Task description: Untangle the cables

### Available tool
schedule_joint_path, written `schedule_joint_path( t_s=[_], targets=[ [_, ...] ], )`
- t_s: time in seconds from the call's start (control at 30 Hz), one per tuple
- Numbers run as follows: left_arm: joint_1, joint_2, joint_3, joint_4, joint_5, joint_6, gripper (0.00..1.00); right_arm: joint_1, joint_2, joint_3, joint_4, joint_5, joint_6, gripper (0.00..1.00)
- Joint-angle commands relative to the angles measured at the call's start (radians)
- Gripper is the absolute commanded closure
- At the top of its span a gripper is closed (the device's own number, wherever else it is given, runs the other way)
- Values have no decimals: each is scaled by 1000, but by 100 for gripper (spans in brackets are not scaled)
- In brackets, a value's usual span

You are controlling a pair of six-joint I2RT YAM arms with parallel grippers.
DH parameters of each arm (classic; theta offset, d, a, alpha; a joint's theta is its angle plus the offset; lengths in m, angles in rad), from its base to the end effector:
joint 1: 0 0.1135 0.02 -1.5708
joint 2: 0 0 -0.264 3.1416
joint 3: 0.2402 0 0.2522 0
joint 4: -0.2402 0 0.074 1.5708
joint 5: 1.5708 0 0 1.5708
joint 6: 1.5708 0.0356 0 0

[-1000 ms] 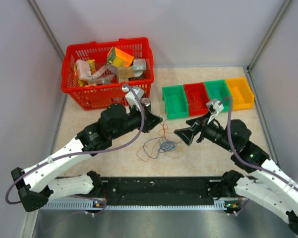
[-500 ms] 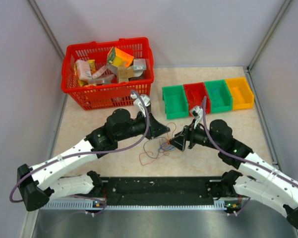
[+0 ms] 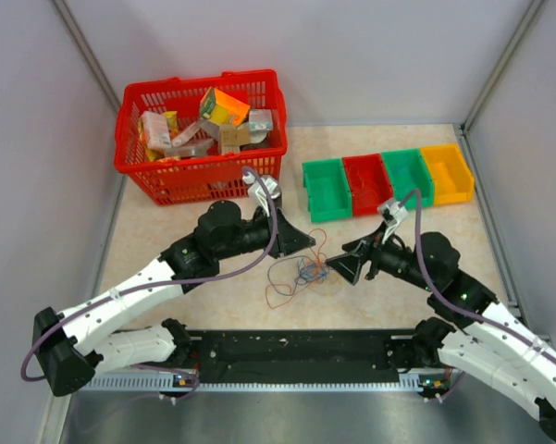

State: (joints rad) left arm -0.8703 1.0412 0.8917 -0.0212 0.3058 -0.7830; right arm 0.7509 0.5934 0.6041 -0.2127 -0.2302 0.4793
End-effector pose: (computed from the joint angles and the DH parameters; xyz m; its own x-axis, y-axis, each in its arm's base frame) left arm 0.1492 -0.1936 0.3458 -0.7268 -0.1815 -0.6624 0.5751 0.3665 -0.7314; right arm 0.1055 0.1096 0.3019 -0.5119 0.1365 -0.8482 -0.6668 0.5594 0.4924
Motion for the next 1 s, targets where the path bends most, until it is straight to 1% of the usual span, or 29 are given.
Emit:
schedule_joint_path(
  t_s=[0.0, 0.23, 0.3, 0.37, 0.43, 0.47, 0.53, 0.57, 0.63, 0.67, 0.7, 0.77, 0.8, 0.83, 0.9, 0.97],
  targets=[
    [5, 20, -14, 79, 52, -21, 100, 13, -12, 25, 88, -72, 11, 20],
    [7, 59, -13, 113, 104, -52, 100, 13, 65, -61, 303, -116, 113, 21],
    [8, 59, -11, 112, 102, -50, 100, 19, 88, -70, 326, -127, 127, 26],
    [8, 54, -10, 110, 96, -48, 100, 24, 106, -78, 328, -127, 133, 35],
    [8, 52, -7, 113, 98, -45, 100, 24, 109, -87, 338, -127, 137, 39],
    [8, 52, -5, 113, 98, -44, 100, 24, 109, -96, 349, -129, 142, 42],
    [10, 54, 3, 107, 98, -32, 100, 25, 105, -104, 378, -139, 157, 52],
    [11, 54, 10, 96, 93, -21, 100, 24, 106, -107, 400, -149, 168, 62],
    [13, 45, 35, 63, 76, 23, 100, 24, 109, -101, 418, -152, 179, 96],
    [13, 34, 52, 31, 60, 59, 100, 24, 102, -87, 395, -129, 179, 100],
    [13, 16, 62, -5, 35, 88, 96, 24, 89, -67, 371, -88, 176, 100],
    [14, -42, 72, -55, -26, 149, 72, 24, 63, -20, 323, -20, 162, 100],
    [14, -64, 73, -71, -69, 175, 62, 24, 57, 18, 297, 11, 148, 100],
    [13, -105, 70, -94, -104, 200, 55, 24, 56, 63, 268, 40, 133, 100],
    [14, -167, 69, -137, -204, 243, 38, 24, 68, 152, 228, 74, 104, 100],
    [14, -229, 62, -177, -287, 274, 28, 25, 86, 253, 182, 119, 75, 100]
  ],
)
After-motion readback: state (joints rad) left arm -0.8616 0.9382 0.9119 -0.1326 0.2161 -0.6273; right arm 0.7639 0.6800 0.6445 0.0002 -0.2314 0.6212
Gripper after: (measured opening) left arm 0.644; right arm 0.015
